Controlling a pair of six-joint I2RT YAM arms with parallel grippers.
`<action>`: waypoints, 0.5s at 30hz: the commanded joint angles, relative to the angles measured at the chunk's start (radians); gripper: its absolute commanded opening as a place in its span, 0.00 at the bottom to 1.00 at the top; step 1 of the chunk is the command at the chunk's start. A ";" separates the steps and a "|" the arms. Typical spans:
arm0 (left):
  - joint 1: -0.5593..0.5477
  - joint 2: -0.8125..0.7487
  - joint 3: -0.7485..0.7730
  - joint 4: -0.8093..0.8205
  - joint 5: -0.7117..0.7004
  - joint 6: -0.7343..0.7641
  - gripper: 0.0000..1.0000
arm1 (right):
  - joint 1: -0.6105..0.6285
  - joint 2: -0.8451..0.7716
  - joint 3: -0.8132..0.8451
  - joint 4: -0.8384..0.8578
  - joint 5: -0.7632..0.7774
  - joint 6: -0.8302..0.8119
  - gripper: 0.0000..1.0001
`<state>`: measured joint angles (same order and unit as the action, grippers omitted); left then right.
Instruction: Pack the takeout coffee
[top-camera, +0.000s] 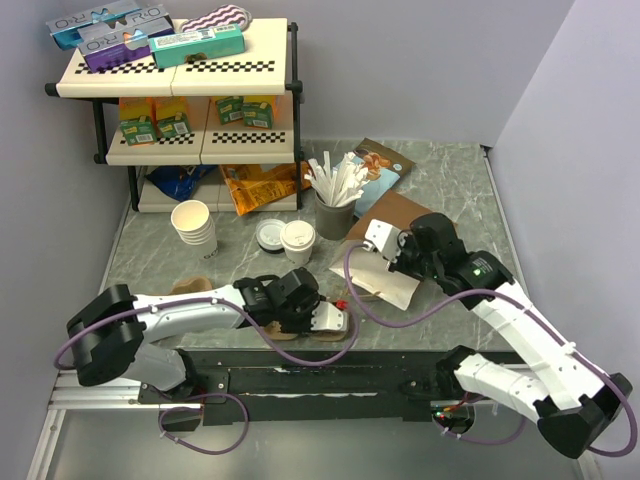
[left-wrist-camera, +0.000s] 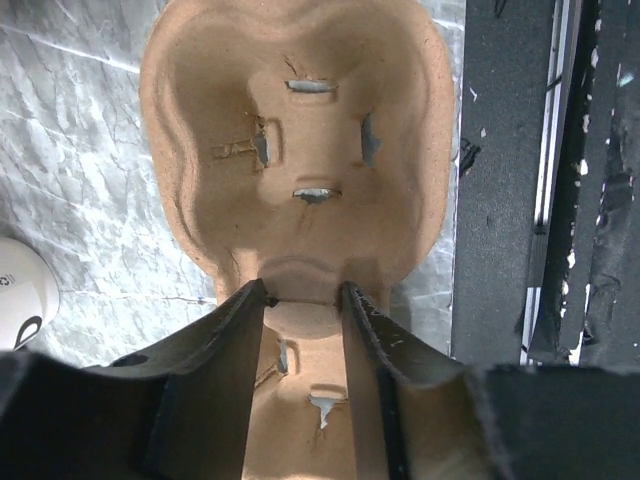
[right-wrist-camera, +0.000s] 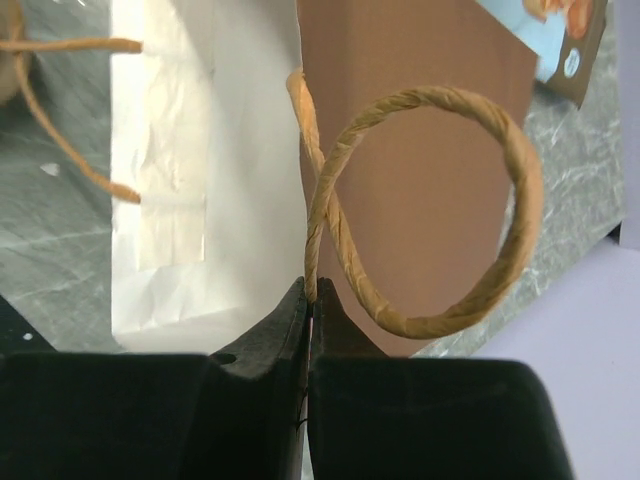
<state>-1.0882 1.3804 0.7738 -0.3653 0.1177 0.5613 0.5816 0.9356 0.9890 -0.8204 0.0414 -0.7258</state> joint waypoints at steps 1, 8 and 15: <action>-0.006 0.051 0.015 -0.067 0.046 -0.014 0.38 | -0.012 -0.044 0.069 -0.036 -0.072 0.006 0.00; -0.006 0.052 0.027 -0.098 0.065 -0.006 0.01 | -0.023 -0.072 0.073 -0.042 -0.097 -0.004 0.00; 0.042 -0.035 0.012 -0.123 0.154 0.048 0.01 | -0.037 -0.069 0.103 -0.066 -0.118 -0.001 0.00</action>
<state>-1.0740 1.3952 0.8089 -0.3908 0.1764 0.5755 0.5579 0.8776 1.0271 -0.8650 -0.0525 -0.7265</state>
